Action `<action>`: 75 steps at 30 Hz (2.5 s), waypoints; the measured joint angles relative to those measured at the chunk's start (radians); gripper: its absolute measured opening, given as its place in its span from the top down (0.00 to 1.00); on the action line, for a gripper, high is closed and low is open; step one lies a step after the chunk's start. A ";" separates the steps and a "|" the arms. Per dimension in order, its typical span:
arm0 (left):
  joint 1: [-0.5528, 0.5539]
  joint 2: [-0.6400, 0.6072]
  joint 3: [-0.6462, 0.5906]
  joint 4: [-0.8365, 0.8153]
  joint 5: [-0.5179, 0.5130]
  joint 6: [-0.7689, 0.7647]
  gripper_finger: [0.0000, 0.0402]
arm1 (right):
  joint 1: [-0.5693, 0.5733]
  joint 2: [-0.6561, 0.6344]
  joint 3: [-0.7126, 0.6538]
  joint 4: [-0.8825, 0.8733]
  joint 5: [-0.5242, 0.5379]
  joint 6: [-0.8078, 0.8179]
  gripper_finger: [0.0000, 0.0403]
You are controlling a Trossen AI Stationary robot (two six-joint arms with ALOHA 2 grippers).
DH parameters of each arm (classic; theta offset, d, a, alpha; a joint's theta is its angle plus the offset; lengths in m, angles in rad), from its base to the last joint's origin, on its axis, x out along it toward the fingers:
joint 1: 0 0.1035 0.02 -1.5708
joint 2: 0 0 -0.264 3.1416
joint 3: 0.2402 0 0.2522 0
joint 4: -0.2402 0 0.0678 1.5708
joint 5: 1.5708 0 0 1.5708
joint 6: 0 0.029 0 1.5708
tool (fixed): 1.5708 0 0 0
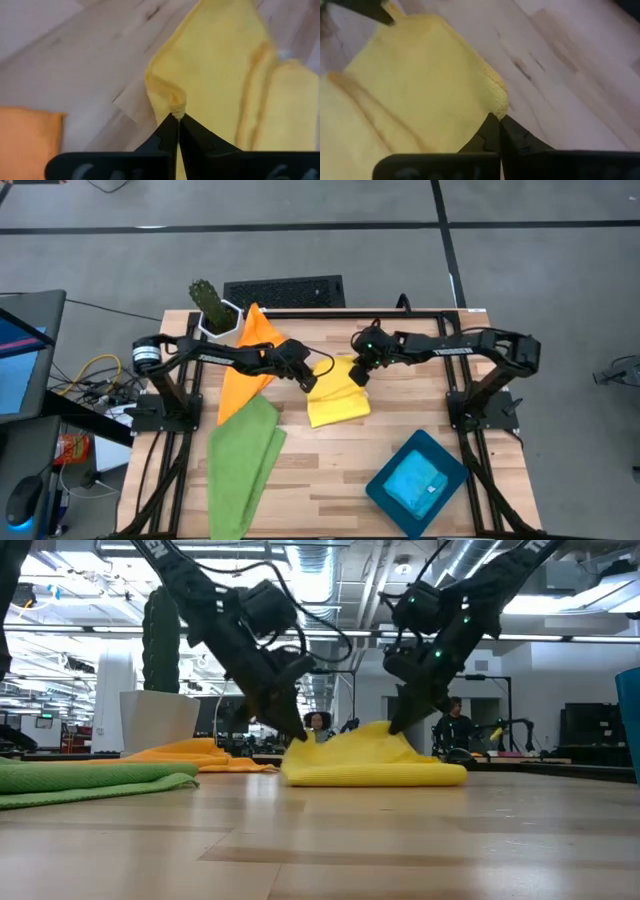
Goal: Fold microfiber towels
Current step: Fold the yellow microfiber towel
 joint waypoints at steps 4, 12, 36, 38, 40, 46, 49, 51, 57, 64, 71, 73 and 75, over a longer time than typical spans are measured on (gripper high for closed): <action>-0.029 -0.058 0.002 -0.029 -0.043 0.006 1.00 | 0.034 -0.013 -0.001 -0.041 0.026 -0.017 0.95; -0.127 -0.103 0.003 -0.065 -0.030 0.058 1.00 | 0.121 -0.014 -0.002 -0.042 0.063 0.004 0.94; -0.313 -0.099 0.003 0.018 0.100 0.134 1.00 | 0.351 -0.160 -0.143 -0.101 0.140 0.051 0.94; -0.320 -0.092 0.003 0.041 0.126 0.135 1.00 | 0.361 -0.170 -0.164 -0.073 0.144 0.052 0.93; -0.329 -0.091 0.002 0.035 0.124 0.134 1.00 | 0.367 -0.174 -0.174 -0.067 0.144 0.053 0.92; -0.369 -0.073 0.004 0.102 0.098 0.119 1.00 | 0.403 -0.159 -0.180 -0.061 0.144 0.044 0.93; -0.380 -0.039 0.002 0.104 0.089 0.097 1.00 | 0.418 -0.157 -0.180 -0.056 0.152 0.038 0.93; -0.385 -0.007 0.005 0.124 0.107 0.073 1.00 | 0.419 -0.156 -0.180 -0.061 0.174 0.037 0.92; -0.406 0.039 0.013 0.140 0.125 0.057 1.00 | 0.419 -0.156 -0.180 -0.058 0.174 0.037 0.89; -0.440 0.039 0.013 0.142 0.094 0.059 1.00 | 0.424 -0.156 -0.180 -0.061 0.173 0.042 0.84; -0.479 0.039 0.013 0.149 0.029 0.053 0.99 | 0.423 -0.171 -0.180 -0.065 0.173 0.030 0.75; -0.484 0.039 0.013 0.150 0.030 0.052 0.98 | 0.423 -0.195 -0.180 -0.070 0.169 0.014 0.73; -0.486 0.039 0.013 0.150 0.031 0.052 0.96 | 0.423 -0.227 -0.179 -0.071 0.168 0.011 0.71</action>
